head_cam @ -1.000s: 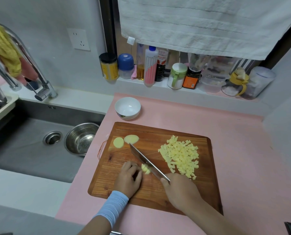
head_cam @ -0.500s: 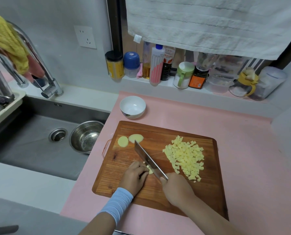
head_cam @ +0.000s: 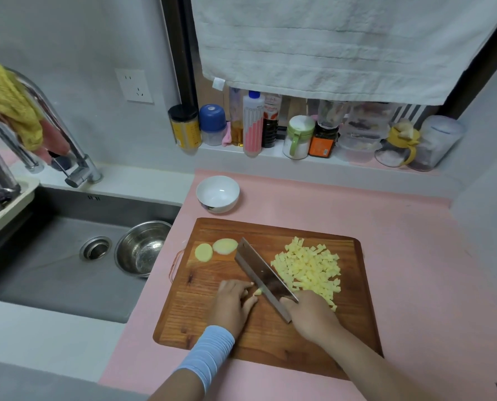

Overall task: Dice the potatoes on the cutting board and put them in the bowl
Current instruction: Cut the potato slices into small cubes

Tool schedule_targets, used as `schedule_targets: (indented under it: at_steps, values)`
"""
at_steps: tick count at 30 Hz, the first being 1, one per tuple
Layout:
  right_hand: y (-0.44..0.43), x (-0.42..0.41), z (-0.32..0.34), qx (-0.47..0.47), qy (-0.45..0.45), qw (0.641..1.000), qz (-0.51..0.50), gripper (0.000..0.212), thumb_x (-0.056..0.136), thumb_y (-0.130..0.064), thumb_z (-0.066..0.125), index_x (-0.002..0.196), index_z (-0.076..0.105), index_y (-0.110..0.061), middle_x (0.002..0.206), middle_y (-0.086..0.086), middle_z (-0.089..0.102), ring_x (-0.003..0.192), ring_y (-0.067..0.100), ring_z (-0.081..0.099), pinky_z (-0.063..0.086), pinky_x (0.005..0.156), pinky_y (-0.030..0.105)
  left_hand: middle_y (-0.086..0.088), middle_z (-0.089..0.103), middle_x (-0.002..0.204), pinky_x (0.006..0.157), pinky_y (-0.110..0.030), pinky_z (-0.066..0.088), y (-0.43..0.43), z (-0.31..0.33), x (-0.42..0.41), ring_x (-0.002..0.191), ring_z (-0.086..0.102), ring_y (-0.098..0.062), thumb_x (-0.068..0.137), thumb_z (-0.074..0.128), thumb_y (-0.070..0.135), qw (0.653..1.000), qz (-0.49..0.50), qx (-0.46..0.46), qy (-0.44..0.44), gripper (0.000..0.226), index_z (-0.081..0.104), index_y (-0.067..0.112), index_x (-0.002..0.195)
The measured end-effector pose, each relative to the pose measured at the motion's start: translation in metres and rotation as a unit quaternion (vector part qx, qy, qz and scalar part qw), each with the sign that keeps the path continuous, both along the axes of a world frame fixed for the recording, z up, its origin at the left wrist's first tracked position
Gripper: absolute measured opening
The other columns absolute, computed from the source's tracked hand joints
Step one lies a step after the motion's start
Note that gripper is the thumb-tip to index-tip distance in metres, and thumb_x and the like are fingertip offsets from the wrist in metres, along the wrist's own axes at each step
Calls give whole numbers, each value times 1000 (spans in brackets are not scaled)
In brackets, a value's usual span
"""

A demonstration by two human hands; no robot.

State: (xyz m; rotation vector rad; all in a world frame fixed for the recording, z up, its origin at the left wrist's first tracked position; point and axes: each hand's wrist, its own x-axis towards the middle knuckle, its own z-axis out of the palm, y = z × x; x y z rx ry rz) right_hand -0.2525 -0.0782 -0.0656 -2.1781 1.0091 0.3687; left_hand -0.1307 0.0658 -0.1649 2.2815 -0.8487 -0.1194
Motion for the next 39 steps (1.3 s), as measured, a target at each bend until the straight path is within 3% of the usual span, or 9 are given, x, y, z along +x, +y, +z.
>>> schedule_targets:
  at_steps: [7,13,17,20,23,28,32,36,39]
  values:
    - [-31,-22,8,-57,-17,998,-8,32,104,-46,45,92,69,-27,79,-9,67,73,12,64,47,58,29,0,59,101,84,-33,46,2,2,-10,93,55,-22,83,68,47,988,77,130,-36,34,65,22,106]
    - [-42,-31,13,-69,-38,997,-3,31,104,-46,46,99,71,-29,81,-12,68,74,9,64,53,63,29,-4,65,104,85,-31,47,-42,23,-6,100,60,-23,94,62,23,983,95,108,111,14,65,13,102]
    - [-54,-37,16,-64,-51,997,-12,37,103,-46,48,83,69,-23,72,-7,67,69,12,63,50,61,31,-3,71,104,84,-24,47,-84,45,-12,98,65,-20,92,67,27,967,70,108,218,24,66,16,114]
    - [-62,-41,17,-43,-68,997,-20,38,103,-42,50,71,61,-23,67,-4,66,66,17,64,45,58,32,0,68,107,85,-27,48,-94,58,-12,101,64,-21,94,62,30,979,81,79,171,24,63,18,114]
    - [-68,-41,17,-22,-89,995,-32,38,102,-41,52,69,60,-22,65,-2,66,65,18,66,46,58,32,9,60,109,94,-23,45,-92,62,-16,102,55,-7,93,65,26,996,-39,20,74,16,65,24,109]
    - [-76,-40,20,-31,-90,995,-22,36,102,-43,50,75,63,-23,64,-2,68,62,16,67,53,62,34,12,55,132,109,-27,39,-85,51,-16,124,49,-9,95,61,28,978,-150,133,54,35,59,31,130]
    - [-84,-42,27,-105,-87,989,60,36,105,-43,44,86,68,-24,63,-5,63,60,14,63,43,51,29,8,61,113,100,-27,42,-69,69,7,106,53,-9,94,53,8,999,-24,25,29,27,68,25,111]
    - [-91,-49,32,-248,-73,944,205,33,104,-42,46,132,62,-37,87,-11,70,76,13,66,56,66,32,3,62,93,84,-27,38,-49,106,31,93,55,-18,84,42,-2,963,206,-171,17,29,61,20,85]
    - [-92,-47,32,-302,-38,912,276,26,100,-33,53,124,61,-36,94,-8,69,82,18,67,57,70,34,8,64,82,75,-26,40,-50,126,39,83,56,-16,81,41,0,976,128,-130,120,30,60,22,74]
